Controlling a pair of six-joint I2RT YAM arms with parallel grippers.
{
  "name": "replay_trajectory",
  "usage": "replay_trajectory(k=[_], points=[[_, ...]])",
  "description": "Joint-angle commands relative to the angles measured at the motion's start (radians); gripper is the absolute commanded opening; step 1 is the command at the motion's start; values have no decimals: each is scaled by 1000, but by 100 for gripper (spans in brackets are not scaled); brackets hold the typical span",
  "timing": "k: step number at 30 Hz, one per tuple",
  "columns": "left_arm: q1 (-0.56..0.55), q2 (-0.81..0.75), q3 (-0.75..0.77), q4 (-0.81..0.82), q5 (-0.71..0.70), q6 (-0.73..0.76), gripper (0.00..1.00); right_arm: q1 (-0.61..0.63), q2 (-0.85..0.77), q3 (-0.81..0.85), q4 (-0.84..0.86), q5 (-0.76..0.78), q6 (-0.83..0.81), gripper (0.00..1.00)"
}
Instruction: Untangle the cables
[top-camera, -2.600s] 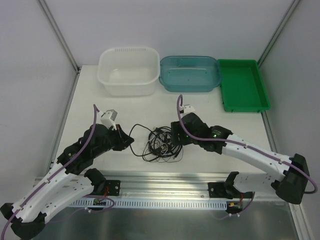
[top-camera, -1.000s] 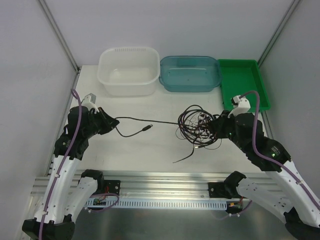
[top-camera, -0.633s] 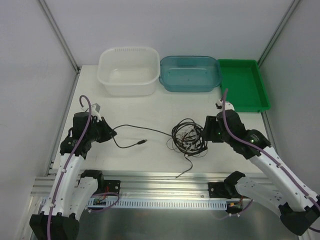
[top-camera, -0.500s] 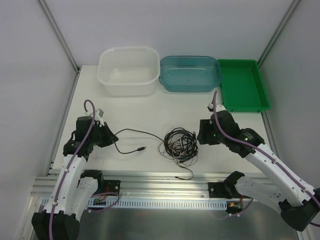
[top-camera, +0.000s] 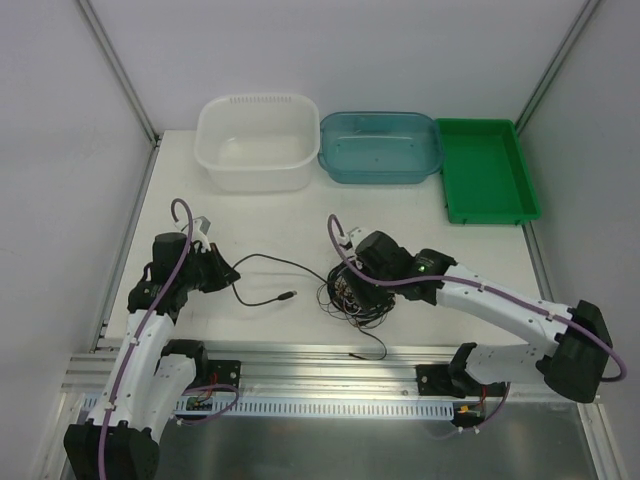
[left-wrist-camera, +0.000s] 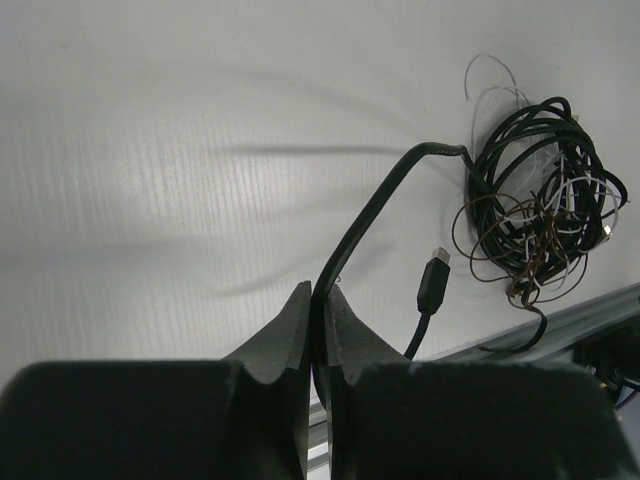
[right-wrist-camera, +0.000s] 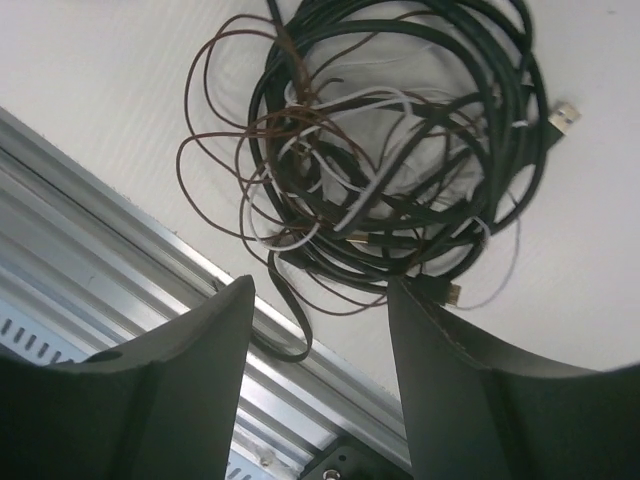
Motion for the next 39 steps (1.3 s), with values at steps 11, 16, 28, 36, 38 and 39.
replay_trajectory(k=[11,16,28,36,38,39], points=[[11,-27,2,34,6,14,0,100,333,75,133,-54,-249,59],[11,-42,-1,34,-3,13,0,100,463,109,136,-53,-278,59],[12,-65,-1,32,-54,8,0,69,372,147,109,48,-267,2],[12,-89,8,2,-170,-4,0,-121,48,410,-32,-77,-232,1],[12,-89,11,-10,-201,-7,0,-217,-31,443,-9,-144,-191,1],[12,-85,12,-15,-212,-7,0,-251,-55,447,-2,-219,-177,1]])
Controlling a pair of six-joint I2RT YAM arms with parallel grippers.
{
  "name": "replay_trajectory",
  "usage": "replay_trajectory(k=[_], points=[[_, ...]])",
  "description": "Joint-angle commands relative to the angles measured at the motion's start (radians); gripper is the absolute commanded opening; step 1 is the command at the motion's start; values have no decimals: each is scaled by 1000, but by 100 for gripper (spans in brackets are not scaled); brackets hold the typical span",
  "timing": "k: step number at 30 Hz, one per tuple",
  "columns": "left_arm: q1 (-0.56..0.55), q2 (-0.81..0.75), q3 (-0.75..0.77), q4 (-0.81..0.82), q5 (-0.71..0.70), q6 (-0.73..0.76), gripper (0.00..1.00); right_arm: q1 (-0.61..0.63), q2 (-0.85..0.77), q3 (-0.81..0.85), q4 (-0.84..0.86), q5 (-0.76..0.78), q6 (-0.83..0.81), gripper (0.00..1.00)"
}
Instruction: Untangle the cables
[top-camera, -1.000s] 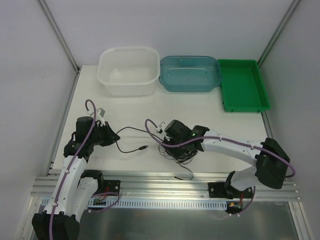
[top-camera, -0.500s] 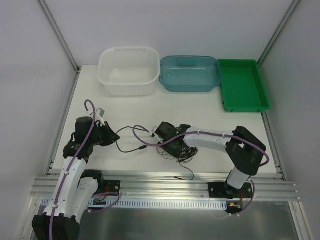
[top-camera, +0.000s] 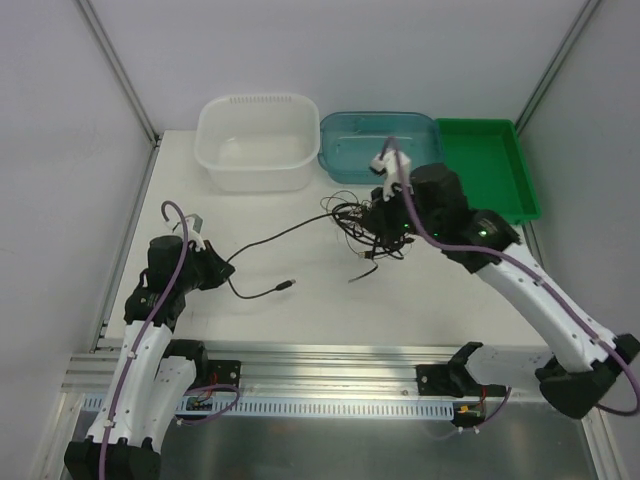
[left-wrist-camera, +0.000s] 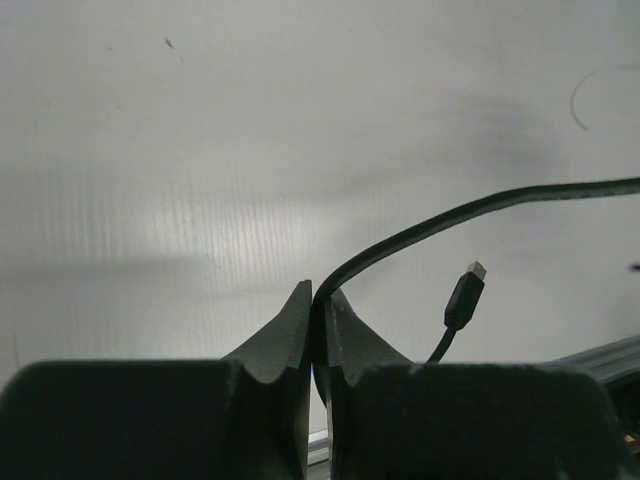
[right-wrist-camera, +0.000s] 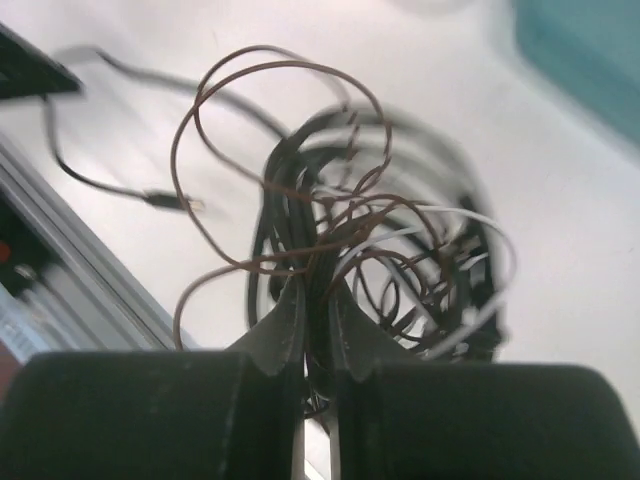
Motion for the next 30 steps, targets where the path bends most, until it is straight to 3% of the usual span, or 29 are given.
replay_trajectory(k=[1,6,10,14,20,24,27,29,30], points=[[13,-3,14,-27,-136,-6,0,-149,-156,52,4,-114,89,1],[18,-26,32,-79,-267,-29,0,-286,-289,-41,40,17,190,1],[25,-74,31,-90,-337,-49,0,-419,-342,-135,52,13,290,1],[47,-104,29,-90,-374,-57,0,-447,-328,-179,31,-18,290,1],[79,-144,37,-116,-469,-87,0,-482,-371,-196,29,102,316,1],[108,-166,41,-113,-506,-83,0,-507,-360,-166,9,32,298,1],[107,-124,54,-104,-431,-60,0,-507,-353,-173,18,-130,275,4],[105,-85,57,-78,-245,-29,0,-501,-318,-202,-11,-236,255,14],[105,-71,57,-71,-244,-29,0,-493,-305,-202,-24,-257,255,18]])
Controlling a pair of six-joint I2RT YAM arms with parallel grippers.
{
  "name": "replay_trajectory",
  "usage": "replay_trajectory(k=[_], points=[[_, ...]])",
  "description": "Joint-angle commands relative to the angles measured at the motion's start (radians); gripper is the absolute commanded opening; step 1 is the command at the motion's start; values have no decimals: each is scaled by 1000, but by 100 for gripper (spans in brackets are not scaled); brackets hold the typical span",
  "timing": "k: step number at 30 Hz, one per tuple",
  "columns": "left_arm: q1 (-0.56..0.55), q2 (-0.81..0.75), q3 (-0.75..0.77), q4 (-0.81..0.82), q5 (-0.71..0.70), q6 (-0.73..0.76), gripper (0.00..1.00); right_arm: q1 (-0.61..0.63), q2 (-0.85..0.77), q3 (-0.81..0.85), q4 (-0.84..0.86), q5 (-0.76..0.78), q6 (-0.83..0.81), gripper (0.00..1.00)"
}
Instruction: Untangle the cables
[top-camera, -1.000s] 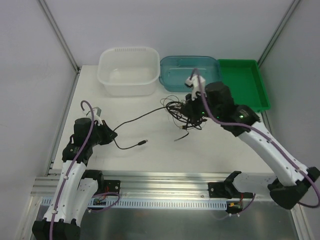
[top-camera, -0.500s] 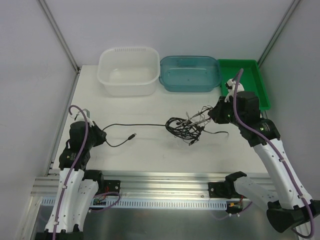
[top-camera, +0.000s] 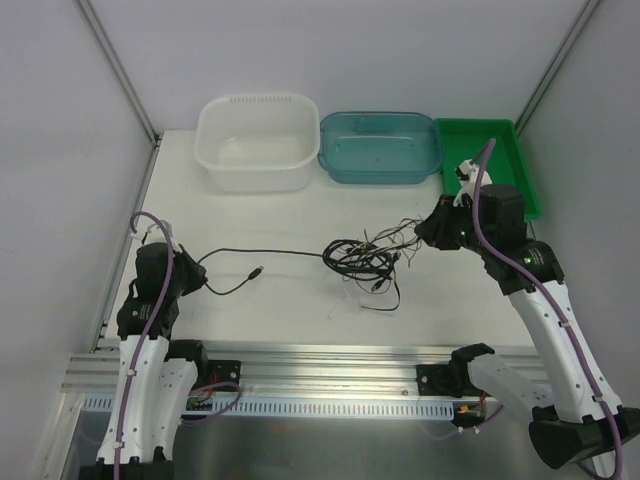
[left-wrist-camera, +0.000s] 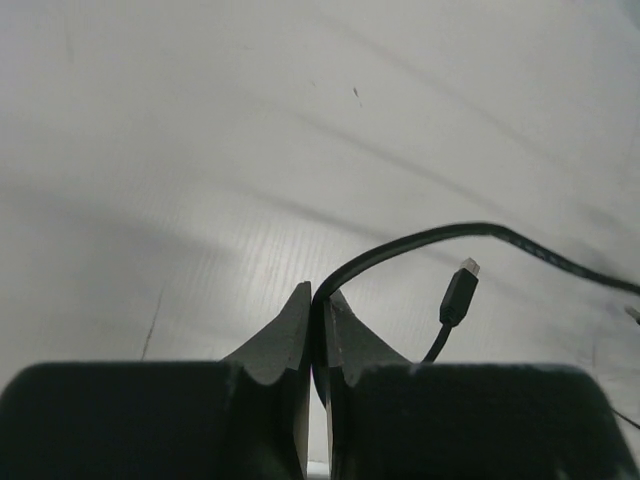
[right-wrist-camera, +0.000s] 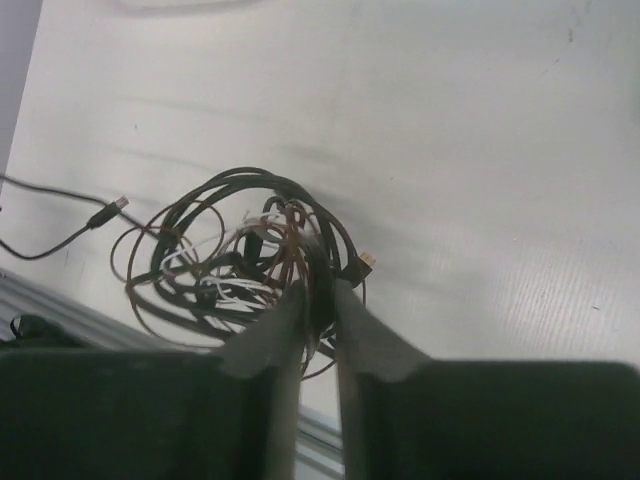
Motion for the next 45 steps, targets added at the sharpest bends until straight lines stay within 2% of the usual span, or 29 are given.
replay_trajectory(k=[1,3,4,5,7,8,9,11,17,21,22,29,36,39,40,42,45], points=[[20,62,31,32,161,40,3,5,37,-23,-9,-115,-52,27],[20,91,29,37,266,45,9,70,58,-65,-27,-98,-82,42],[20,99,26,38,314,37,20,97,61,-85,-35,-90,-93,48],[19,100,23,38,416,30,25,123,67,-112,-47,-81,-116,57],[18,94,17,38,519,16,43,207,86,-130,-92,-52,-142,63],[17,88,12,37,571,3,65,233,89,-134,-106,-38,-153,66],[15,70,9,38,636,-15,73,268,88,-151,-116,-5,-155,67],[11,48,7,38,668,-73,85,281,68,-176,-104,26,-135,67],[-50,53,81,41,667,-167,88,283,69,-246,47,89,-18,63],[-226,120,113,67,523,-213,84,283,139,-281,160,85,31,55],[-323,138,112,78,451,-240,84,281,162,-285,179,73,40,52],[-673,365,90,274,192,-378,83,295,351,-320,374,-48,43,47],[-859,692,251,380,52,-397,82,324,509,-320,451,-112,29,46],[-906,819,319,403,34,-391,82,329,532,-323,456,-104,22,35],[-916,849,330,408,18,-392,81,330,529,-323,454,-98,22,20],[-928,921,356,420,18,-402,79,338,488,-317,421,-63,12,3],[-951,985,373,443,18,-422,76,371,398,-263,318,20,-20,1]])
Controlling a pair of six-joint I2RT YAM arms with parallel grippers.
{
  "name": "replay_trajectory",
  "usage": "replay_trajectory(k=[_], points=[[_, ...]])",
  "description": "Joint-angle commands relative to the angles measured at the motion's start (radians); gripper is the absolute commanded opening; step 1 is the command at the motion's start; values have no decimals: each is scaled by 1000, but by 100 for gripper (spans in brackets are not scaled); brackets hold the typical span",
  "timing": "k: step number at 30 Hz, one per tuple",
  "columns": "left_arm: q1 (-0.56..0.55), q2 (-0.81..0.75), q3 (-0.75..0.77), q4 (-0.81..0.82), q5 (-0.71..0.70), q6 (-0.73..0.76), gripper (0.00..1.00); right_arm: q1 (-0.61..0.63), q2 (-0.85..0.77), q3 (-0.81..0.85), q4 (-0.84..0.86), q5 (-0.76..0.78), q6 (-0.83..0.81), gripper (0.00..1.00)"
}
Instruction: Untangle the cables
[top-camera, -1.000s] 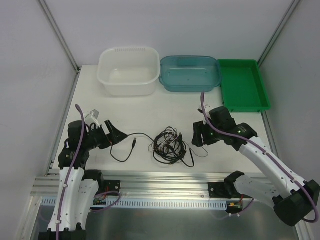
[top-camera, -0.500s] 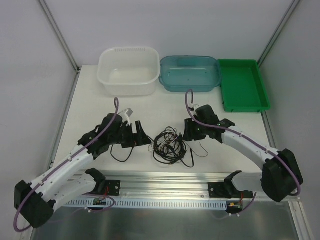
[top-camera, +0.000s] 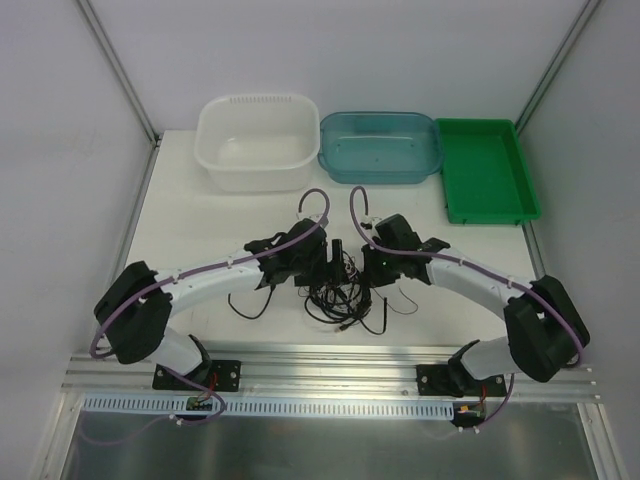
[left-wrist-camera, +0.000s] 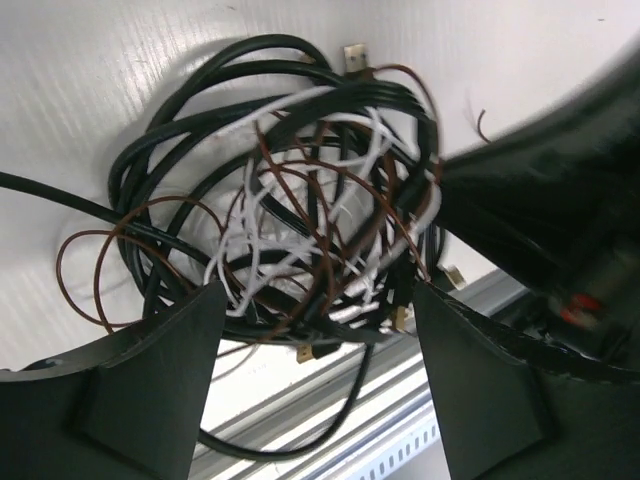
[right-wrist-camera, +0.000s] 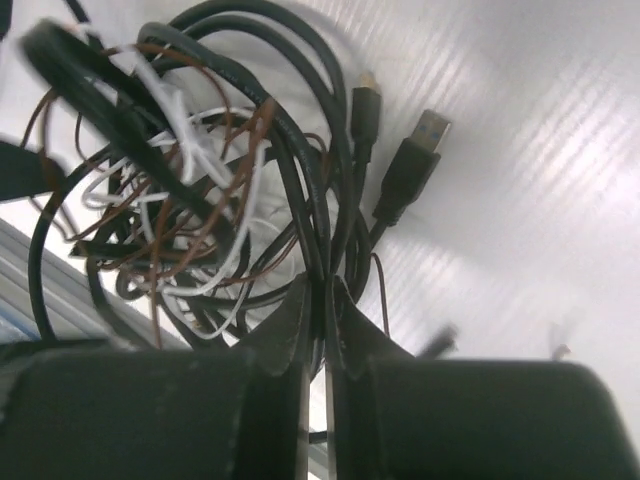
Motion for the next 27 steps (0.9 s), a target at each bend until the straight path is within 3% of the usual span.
replay_trajectory(k=[1,3,6,7,9,10,13,18,22,27], points=[[-32,50,44,48,-41,-34,75,39,-127,98,-91,89,-41,1],[-44,78,50,59,-66,-35,72,66,-187,133,-151,134,-42,1],[-52,102,50,62,-83,-46,58,94,-250,196,-206,168,-30,1],[-55,107,45,64,-93,-50,48,102,-264,210,-233,177,-29,1],[-58,105,30,68,-116,-67,36,123,-288,256,-255,200,-21,1],[-58,98,22,68,-125,-72,19,132,-314,270,-272,215,-21,1],[-59,59,-21,65,-189,-87,0,152,-357,334,-331,282,-24,1],[-50,-62,-125,50,-318,-103,0,155,-432,483,-434,445,-96,1],[-32,-195,-180,28,-366,-80,0,148,-460,562,-488,696,-136,1],[-12,-344,-189,-79,-491,12,0,126,-494,605,-504,767,-139,1]])
